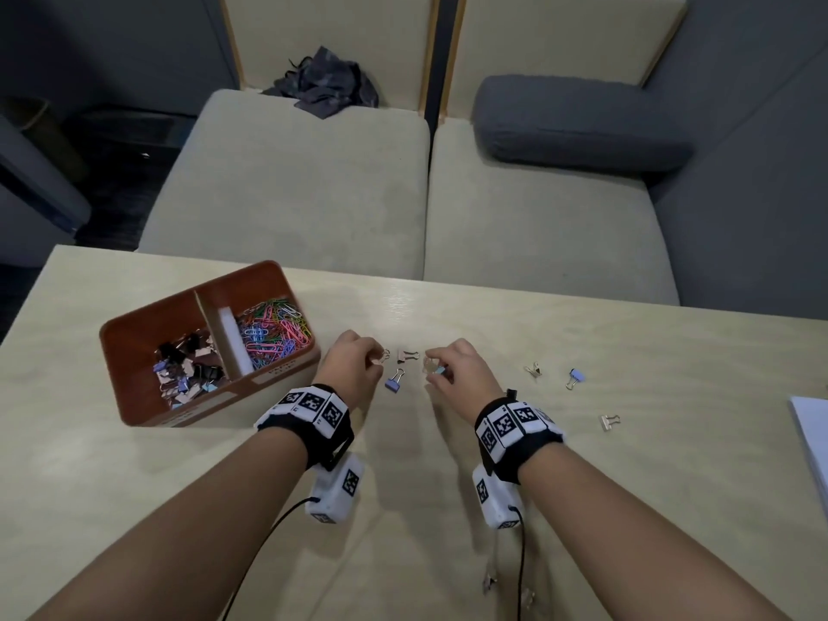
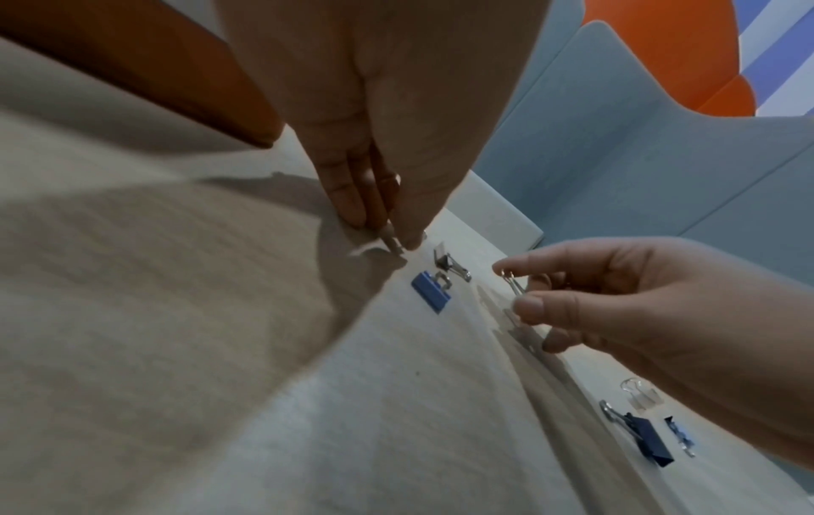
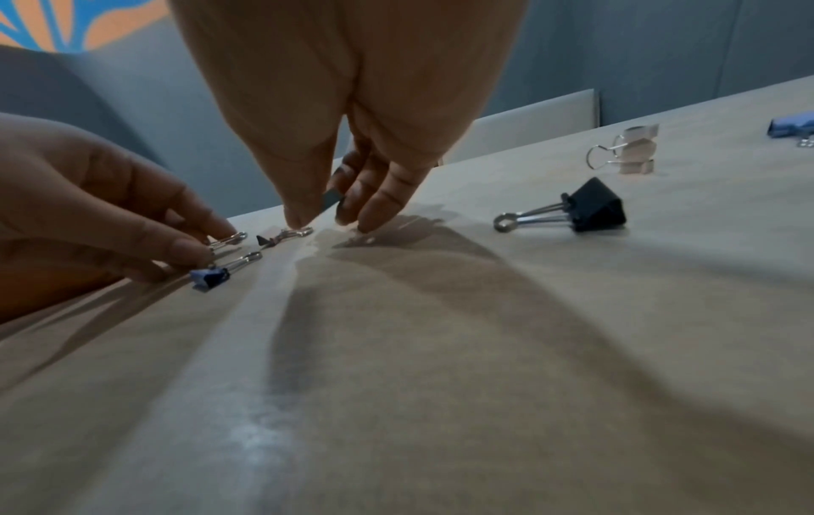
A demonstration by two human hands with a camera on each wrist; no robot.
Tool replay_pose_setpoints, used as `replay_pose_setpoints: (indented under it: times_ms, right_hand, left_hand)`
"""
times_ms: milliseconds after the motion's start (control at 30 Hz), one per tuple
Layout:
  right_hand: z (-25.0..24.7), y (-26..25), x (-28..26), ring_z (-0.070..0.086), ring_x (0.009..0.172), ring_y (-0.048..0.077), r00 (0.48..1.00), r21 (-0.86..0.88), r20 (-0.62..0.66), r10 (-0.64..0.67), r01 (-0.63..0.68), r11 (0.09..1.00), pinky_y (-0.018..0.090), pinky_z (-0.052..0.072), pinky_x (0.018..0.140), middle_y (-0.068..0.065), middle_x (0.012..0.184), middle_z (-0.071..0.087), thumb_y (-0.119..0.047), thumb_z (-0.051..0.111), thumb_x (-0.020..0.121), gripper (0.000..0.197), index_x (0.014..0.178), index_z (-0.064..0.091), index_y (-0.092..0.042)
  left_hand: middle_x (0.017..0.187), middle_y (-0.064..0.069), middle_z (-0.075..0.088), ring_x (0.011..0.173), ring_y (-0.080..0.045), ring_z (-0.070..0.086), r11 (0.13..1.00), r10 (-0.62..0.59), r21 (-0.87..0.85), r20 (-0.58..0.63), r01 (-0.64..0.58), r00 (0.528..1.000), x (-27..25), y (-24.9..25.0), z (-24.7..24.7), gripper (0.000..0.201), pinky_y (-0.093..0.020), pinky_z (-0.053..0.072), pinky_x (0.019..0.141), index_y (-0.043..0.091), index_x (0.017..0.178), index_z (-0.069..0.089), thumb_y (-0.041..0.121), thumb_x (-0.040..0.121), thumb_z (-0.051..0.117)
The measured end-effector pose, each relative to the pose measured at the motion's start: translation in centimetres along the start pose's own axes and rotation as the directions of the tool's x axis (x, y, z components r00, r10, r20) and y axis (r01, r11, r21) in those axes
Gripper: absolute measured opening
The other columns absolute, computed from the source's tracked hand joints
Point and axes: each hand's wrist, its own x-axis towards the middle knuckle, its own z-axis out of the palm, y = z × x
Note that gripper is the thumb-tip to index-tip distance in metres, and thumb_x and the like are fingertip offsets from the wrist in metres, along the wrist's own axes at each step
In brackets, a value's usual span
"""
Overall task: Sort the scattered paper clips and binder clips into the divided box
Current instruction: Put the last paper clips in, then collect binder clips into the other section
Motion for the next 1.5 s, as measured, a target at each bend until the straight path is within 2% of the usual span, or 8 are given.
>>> replay_pose_setpoints:
  times_ms: [133,267,400,633,867,1033,1267,1500]
  right_hand:
    - [0.4,-0.4,0.9,0.052,0.085,0.011,0.998,0.042,-0.042,-0.055,0.057,0.998,0.015,0.038,0.082,-0.002,0.104,0.045,-0.011,0.064,0.087,0.022,0.109,0.067,-0.009]
    - [1.1,-0.6,1.6,0.053,0.095,0.011,0.992,0.050,-0.008,-0.127,0.128,0.991,0.021,0.042,0.088,0.002,0.128,0.048,-0.008,0.065,0.085,0.022,0.107,0.068,-0.010]
    - [1.8,-1.1,2.3,0.054,0.117,0.021,0.983,-0.005,0.060,-0.175,0.175,0.984,0.028,0.041,0.100,0.004,0.139,0.047,-0.008,0.060,0.088,0.026,0.114,0.066,-0.010]
    - [1.6,-0.7,1.6,0.057,0.100,0.020,0.984,-0.043,0.031,-0.177,0.179,0.983,0.030,0.044,0.087,0.004,0.109,0.058,-0.015,0.058,0.090,0.017,0.098,0.072,-0.012]
    - [0.1,1.6,-0.8,0.057,0.092,0.021,0.998,-0.048,-0.036,0.051,-0.053,0.997,0.028,0.045,0.084,0.003,0.103,0.056,-0.013,0.057,0.089,0.017,0.102,0.066,-0.018]
    - [0.2,1.8,-2.9,0.052,0.080,0.015,0.989,-0.042,-0.020,0.145,-0.145,0.989,0.028,0.045,0.082,0.000,0.096,0.047,-0.015,0.060,0.087,0.009,0.094,0.067,-0.015]
    - [0.4,0.7,-5.8,0.057,0.084,0.018,0.988,0.013,0.033,0.152,-0.153,0.988,0.028,0.047,0.078,0.002,0.087,0.062,-0.016,0.064,0.084,0.010,0.094,0.066,-0.015]
    - [0.4,-6.0,-6.9,0.054,0.065,0.013,1.000,0.141,-0.010,-0.011,0.012,0.990,0.025,0.044,0.068,-0.008,0.072,0.053,-0.018,0.067,0.085,0.014,0.097,0.062,-0.020]
  left_hand:
    - [0.106,-0.009,0.053,0.093,-0.023,0.058,1.000,0.001,-0.029,-0.028,-0.002,1.000,-1.2,0.0,-0.1,0.025,-0.028,0.047,0.091,0.009,0.108,0.066,0.012,0.084,0.065]
    - [0.101,-0.010,0.055,0.084,-0.023,0.063,0.994,0.000,-0.113,-0.045,-0.005,0.999,-2.1,0.3,0.0,0.020,-0.033,0.052,0.086,0.007,0.099,0.069,0.011,0.079,0.071]
    - [0.091,-0.001,0.050,0.069,-0.011,0.053,0.992,-0.038,-0.119,-0.065,0.031,0.997,-2.8,0.8,0.9,0.019,-0.009,0.040,0.069,0.008,0.091,0.068,0.019,0.076,0.076]
    - [0.086,0.002,0.043,0.071,-0.012,0.041,0.993,-0.086,-0.093,-0.081,0.078,0.993,-2.6,1.9,3.0,0.018,-0.016,0.025,0.062,0.010,0.083,0.059,0.019,0.075,0.072]
    - [0.086,-0.004,0.055,0.082,-0.023,0.052,0.986,-0.157,-0.069,-0.053,0.153,0.986,-2.5,2.5,3.1,0.021,-0.029,0.041,0.070,0.017,0.078,0.049,0.017,0.076,0.070]
    - [0.082,-0.002,0.050,0.079,-0.023,0.048,0.992,-0.119,-0.032,-0.027,0.118,0.993,-3.2,2.7,3.0,0.034,-0.027,0.034,0.067,0.021,0.064,0.039,0.015,0.077,0.069]
    - [0.063,0.006,0.056,0.062,-0.013,0.057,0.949,-0.143,-0.288,-0.023,0.130,0.989,-5.5,2.4,1.2,0.038,-0.010,0.038,0.051,0.020,0.058,0.042,0.009,0.075,0.074]
    - [0.070,-0.010,0.062,0.064,-0.020,0.061,0.763,-0.175,-0.627,0.039,0.160,0.984,-9.9,0.4,-4.4,0.032,-0.036,0.054,0.072,0.012,0.066,0.049,0.004,0.072,0.080]
